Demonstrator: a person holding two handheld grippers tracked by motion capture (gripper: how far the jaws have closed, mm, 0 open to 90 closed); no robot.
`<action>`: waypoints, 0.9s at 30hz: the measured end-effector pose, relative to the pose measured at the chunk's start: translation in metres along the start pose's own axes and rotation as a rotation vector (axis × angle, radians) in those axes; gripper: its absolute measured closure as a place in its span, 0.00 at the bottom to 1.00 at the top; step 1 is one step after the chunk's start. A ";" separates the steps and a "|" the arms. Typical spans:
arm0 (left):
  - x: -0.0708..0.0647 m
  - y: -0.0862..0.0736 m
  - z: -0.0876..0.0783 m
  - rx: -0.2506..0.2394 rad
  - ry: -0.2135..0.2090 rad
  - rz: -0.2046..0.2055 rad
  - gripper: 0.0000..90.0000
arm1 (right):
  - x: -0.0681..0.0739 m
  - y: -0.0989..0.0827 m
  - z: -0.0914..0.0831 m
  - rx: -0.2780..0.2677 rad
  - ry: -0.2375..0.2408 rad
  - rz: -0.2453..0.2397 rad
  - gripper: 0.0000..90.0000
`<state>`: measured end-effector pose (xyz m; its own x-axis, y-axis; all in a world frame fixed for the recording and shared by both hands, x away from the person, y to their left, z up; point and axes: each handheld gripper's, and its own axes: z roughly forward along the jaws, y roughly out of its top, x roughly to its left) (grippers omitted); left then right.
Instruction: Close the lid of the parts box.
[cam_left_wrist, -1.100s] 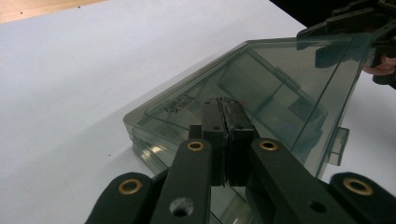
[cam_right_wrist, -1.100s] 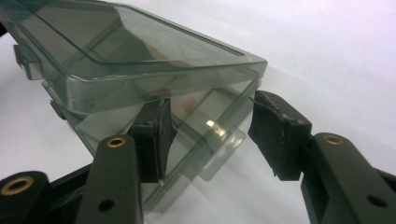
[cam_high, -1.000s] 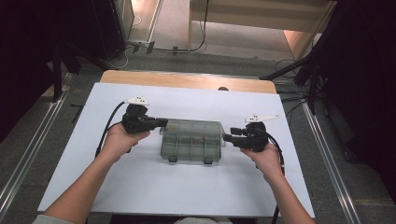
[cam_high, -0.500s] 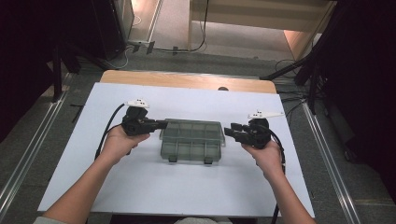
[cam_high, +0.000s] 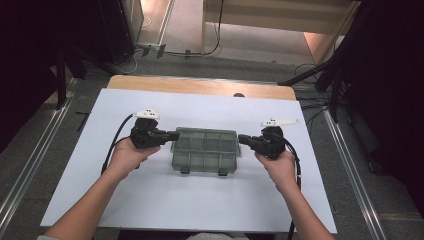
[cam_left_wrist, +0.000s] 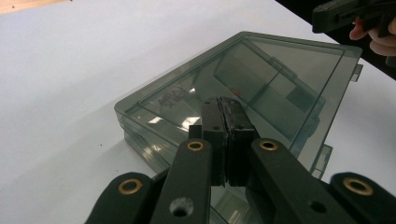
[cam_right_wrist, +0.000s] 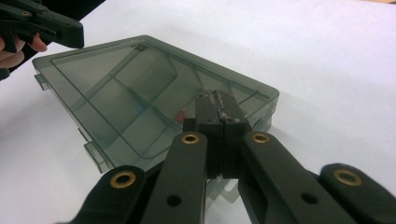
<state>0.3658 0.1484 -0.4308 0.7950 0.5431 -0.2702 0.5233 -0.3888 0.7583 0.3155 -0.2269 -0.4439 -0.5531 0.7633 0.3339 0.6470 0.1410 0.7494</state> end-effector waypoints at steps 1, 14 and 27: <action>0.000 0.000 0.000 -0.002 0.002 0.002 0.99 | 0.000 -0.001 0.000 0.004 0.001 -0.002 1.00; 0.001 -0.005 0.008 0.022 0.007 0.012 0.99 | -0.003 -0.008 0.008 0.023 0.007 0.005 1.00; 0.005 -0.011 0.013 0.032 0.007 0.009 0.99 | -0.002 -0.009 0.011 0.022 -0.003 -0.013 1.00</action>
<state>0.3682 0.1457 -0.4481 0.7975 0.5449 -0.2588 0.5257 -0.4175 0.7411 0.3165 -0.2226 -0.4573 -0.5601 0.7631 0.3225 0.6512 0.1648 0.7408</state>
